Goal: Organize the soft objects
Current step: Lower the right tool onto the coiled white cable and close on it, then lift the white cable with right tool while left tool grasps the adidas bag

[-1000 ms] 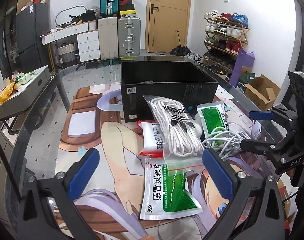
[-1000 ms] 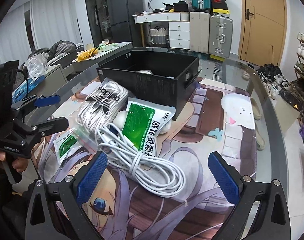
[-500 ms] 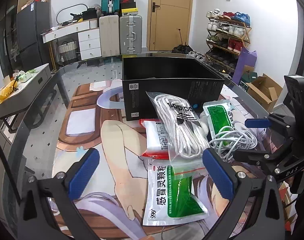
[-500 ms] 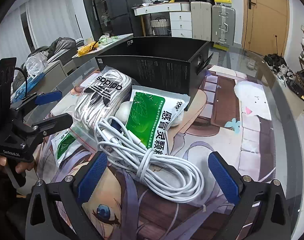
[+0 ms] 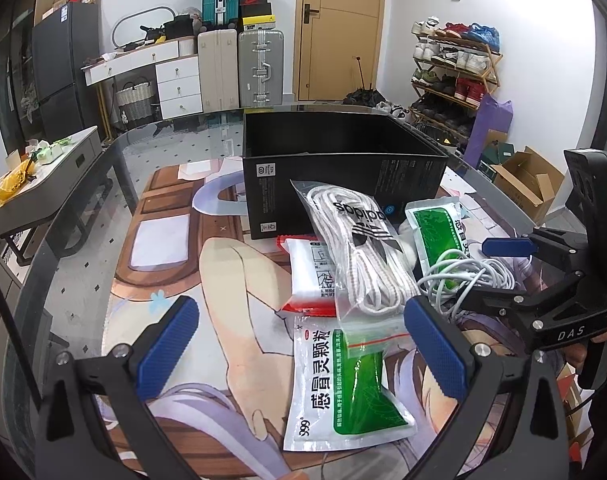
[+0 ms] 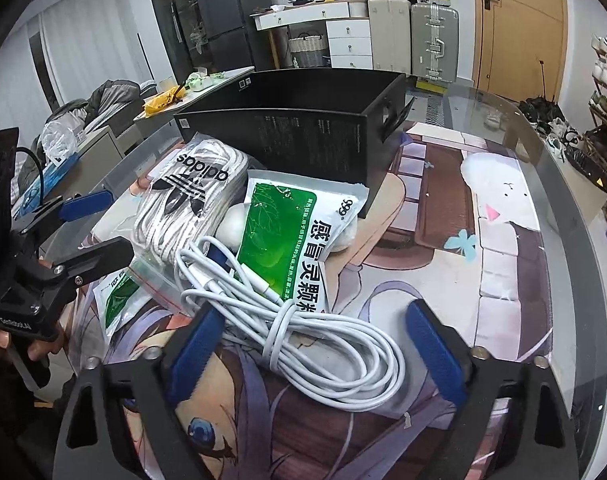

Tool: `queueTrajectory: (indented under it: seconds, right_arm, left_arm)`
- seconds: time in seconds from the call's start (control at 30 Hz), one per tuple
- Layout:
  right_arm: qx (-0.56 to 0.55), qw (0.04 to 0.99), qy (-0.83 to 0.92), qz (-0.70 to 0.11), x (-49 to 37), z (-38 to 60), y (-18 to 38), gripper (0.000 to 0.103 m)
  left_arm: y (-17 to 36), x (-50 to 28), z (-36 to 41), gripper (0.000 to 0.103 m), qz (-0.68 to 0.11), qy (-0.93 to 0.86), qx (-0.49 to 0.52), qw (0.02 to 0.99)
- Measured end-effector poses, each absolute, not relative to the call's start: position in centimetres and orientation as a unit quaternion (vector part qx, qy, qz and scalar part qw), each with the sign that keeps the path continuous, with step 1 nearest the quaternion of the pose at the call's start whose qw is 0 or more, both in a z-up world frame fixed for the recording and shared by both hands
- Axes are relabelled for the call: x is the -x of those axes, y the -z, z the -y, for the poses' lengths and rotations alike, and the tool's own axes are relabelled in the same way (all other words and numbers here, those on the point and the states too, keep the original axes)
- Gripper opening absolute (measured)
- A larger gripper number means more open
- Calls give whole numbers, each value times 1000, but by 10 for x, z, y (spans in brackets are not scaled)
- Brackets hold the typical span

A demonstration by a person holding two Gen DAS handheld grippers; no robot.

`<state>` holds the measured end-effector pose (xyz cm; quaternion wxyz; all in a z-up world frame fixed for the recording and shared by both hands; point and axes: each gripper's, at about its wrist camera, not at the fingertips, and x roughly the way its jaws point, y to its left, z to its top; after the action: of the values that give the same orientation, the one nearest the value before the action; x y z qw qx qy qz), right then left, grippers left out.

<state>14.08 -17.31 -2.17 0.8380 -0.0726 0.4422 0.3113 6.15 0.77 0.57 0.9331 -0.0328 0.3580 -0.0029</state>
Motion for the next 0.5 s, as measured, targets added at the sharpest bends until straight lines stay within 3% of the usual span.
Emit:
queueTrajectory:
  seconds: [0.13,0.3,0.5]
  right_arm:
    - [75,836,-316,-442,-140,176,21,75]
    - [78,827,-337,-443,-134,177,19,50]
    - [98,818,-351,-445,-125,175,18,43]
  left_arm:
    - [-5,-61,-8,103,-358,3,32,933]
    - [-5,-61,-8,103,-358,2,32,933]
    - [-5,-61,-8,103,-358,2,33,933]
